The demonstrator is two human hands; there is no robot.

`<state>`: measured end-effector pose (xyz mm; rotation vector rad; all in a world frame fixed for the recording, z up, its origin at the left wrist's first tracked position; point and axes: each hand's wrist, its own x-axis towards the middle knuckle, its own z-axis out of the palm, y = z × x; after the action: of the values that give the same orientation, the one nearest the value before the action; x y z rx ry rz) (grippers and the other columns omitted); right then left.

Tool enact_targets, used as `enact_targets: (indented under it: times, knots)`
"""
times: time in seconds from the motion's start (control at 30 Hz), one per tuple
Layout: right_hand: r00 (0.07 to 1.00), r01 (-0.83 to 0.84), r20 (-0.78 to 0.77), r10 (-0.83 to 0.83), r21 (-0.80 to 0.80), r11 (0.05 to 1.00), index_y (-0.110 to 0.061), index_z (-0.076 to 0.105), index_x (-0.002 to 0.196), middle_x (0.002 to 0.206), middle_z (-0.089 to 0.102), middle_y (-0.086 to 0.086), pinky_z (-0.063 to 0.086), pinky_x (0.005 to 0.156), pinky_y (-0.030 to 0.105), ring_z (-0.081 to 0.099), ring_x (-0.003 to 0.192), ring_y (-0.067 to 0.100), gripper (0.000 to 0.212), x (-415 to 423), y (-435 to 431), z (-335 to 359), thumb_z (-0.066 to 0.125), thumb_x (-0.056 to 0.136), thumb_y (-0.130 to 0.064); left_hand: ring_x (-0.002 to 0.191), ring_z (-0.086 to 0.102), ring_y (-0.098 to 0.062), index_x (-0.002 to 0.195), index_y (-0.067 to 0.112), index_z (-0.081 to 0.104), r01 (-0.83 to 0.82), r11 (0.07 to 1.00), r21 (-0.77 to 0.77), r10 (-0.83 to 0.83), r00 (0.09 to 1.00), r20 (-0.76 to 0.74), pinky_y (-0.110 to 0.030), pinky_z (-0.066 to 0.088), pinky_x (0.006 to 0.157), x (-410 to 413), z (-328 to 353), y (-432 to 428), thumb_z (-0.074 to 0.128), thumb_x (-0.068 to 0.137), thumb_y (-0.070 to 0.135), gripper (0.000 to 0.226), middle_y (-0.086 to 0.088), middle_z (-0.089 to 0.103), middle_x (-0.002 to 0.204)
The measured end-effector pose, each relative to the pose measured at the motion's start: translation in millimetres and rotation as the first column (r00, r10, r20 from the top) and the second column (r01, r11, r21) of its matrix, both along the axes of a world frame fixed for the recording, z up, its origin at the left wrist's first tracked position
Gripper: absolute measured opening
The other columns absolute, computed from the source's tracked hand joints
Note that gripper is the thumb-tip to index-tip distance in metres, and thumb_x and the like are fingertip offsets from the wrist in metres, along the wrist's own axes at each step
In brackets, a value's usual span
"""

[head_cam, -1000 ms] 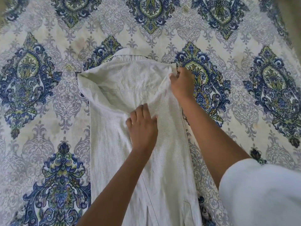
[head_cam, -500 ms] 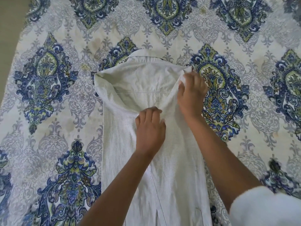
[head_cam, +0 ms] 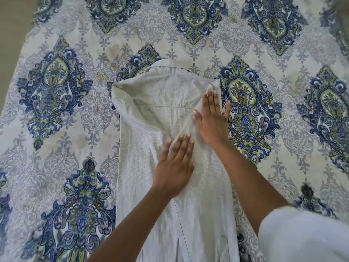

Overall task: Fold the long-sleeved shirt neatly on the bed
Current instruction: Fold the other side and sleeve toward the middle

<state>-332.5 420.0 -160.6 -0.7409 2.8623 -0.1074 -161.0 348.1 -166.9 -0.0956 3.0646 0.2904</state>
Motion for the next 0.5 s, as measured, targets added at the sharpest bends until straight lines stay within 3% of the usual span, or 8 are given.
enact_targets:
  times: [0.13,0.23,0.3,0.37,0.43,0.5]
  knots:
    - [0.992,-0.127,-0.013,0.126,-0.078,0.989,-0.008,0.014,0.149,0.158,0.009,0.008,-0.002,0.114,0.050,0.007,0.147,0.022,0.068,51,13,-7,0.011,0.094,-0.049,0.145,0.013,-0.016,0.148,0.011,0.023,0.018,0.999,0.041,-0.020,0.999,0.049,-0.040,0.012,0.115,33,-6,18,0.015,0.099,0.042,0.058,-0.005,0.022,0.156]
    - [0.998,-0.062,0.010,0.062,-0.035,0.997,-0.011,0.014,0.149,0.158,0.011,0.007,0.002,0.116,0.049,0.007,0.147,0.019,0.068,49,24,-23,0.012,0.095,-0.051,0.145,0.010,-0.016,0.148,0.011,0.020,-0.013,1.000,0.026,0.011,0.998,0.060,-0.039,0.012,0.115,39,-13,20,0.011,0.100,0.043,0.059,-0.005,0.017,0.157]
    - [0.999,-0.017,0.031,0.018,-0.037,0.999,-0.010,0.015,0.149,0.159,0.008,0.007,-0.002,0.116,0.048,0.004,0.147,0.018,0.066,46,20,-18,0.015,0.097,-0.050,0.144,0.017,-0.017,0.146,0.010,0.027,0.003,0.999,0.032,-0.004,1.000,0.030,-0.039,0.015,0.114,39,-6,17,0.014,0.100,0.040,0.057,-0.006,0.025,0.154]
    - [0.999,-0.014,0.027,0.018,-0.148,0.989,-0.008,0.027,0.145,0.157,0.018,0.011,0.002,0.115,0.050,0.012,0.146,0.021,0.066,52,3,-5,0.015,0.094,-0.048,0.139,0.033,-0.018,0.141,0.009,0.038,0.007,0.996,0.091,-0.004,1.000,-0.031,-0.037,0.026,0.113,37,3,6,0.025,0.097,0.034,0.052,-0.006,0.038,0.148]
    - [0.996,-0.071,0.027,0.081,-0.276,0.958,-0.005,0.047,0.133,0.146,0.040,0.016,0.018,0.112,0.052,0.033,0.139,0.028,0.060,66,-18,9,0.021,0.092,-0.040,0.129,0.046,-0.022,0.134,0.008,0.048,-0.047,0.981,0.190,0.068,0.992,-0.109,-0.035,0.039,0.105,33,12,-14,0.036,0.090,0.026,0.049,-0.007,0.051,0.138]
    - [0.990,-0.135,-0.018,0.140,-0.405,0.904,-0.003,0.060,0.115,0.123,0.061,0.017,0.043,0.098,0.050,0.055,0.116,0.034,0.045,77,-43,17,0.033,0.092,-0.030,0.115,0.051,-0.026,0.119,0.004,0.057,-0.100,0.954,0.283,0.167,0.960,-0.223,-0.039,0.044,0.095,25,21,-39,0.040,0.087,0.018,0.039,-0.012,0.061,0.121]
